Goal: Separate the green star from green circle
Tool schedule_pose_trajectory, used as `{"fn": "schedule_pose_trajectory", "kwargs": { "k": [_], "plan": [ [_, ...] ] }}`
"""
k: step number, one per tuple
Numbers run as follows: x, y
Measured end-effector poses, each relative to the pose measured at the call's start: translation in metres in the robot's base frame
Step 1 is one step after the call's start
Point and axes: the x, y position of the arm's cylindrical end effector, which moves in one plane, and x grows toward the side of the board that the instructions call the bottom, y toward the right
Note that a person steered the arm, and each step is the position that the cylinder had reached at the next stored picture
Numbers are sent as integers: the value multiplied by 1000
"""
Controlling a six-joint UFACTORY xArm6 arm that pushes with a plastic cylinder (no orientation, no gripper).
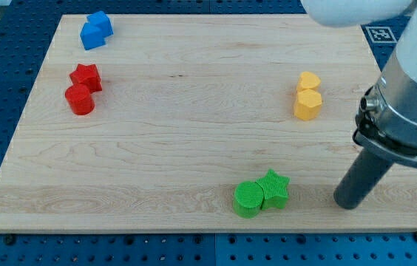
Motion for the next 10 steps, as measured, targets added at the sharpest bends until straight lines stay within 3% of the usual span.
{"fn": "schedule_pose_trajectory", "kwargs": {
  "k": [3,5,7,10],
  "plan": [
    [18,-14],
    [19,-84],
    [15,-108],
    [3,-97]
  ]
}}
